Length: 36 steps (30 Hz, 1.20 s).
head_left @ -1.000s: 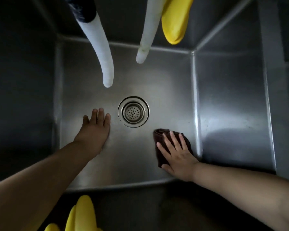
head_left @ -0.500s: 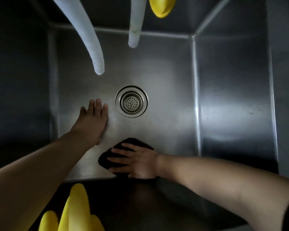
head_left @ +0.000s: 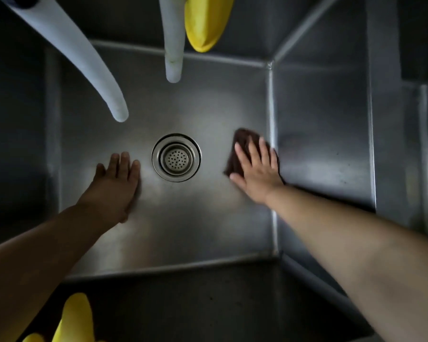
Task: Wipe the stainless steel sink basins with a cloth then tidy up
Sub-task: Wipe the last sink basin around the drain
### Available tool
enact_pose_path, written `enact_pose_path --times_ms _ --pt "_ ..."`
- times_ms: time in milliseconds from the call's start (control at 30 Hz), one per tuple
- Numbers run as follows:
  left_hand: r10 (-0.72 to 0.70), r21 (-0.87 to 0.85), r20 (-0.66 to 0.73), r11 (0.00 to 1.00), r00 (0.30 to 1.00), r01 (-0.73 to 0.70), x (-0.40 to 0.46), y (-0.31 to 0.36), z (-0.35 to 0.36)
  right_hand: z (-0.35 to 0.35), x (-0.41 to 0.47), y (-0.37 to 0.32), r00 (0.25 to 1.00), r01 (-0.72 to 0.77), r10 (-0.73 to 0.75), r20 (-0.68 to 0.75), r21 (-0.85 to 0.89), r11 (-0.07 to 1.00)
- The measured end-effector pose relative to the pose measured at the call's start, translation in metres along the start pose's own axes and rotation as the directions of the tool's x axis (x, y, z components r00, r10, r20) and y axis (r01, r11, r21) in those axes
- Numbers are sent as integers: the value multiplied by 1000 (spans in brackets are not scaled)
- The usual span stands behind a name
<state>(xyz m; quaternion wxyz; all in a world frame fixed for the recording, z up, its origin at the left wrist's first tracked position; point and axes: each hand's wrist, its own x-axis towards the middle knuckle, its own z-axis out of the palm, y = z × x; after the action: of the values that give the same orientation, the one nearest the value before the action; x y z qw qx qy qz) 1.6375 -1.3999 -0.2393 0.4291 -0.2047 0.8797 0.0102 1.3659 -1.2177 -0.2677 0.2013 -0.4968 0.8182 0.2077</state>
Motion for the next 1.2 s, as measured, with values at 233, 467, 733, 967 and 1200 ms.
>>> enact_pose_path --times_ms 233,467,733,967,1200 --pt "1 20 -32 1000 999 -1 3 0 6 -56 110 18 987 -125 139 -80 157 980" --pt "14 35 -56 999 998 -12 -2 1 1 -10 14 -3 996 -74 71 62 53 996" --pt "-2 -33 -35 999 999 1 -6 -1 3 13 -75 -46 927 -176 182 329 -47 983" --pt "-16 -109 -63 994 998 9 -15 -3 4 -11 -121 -22 927 204 -155 342 -111 973" --pt "48 -228 -120 971 992 -74 -48 -23 -15 -20 -151 -30 715 117 -131 687 66 991"
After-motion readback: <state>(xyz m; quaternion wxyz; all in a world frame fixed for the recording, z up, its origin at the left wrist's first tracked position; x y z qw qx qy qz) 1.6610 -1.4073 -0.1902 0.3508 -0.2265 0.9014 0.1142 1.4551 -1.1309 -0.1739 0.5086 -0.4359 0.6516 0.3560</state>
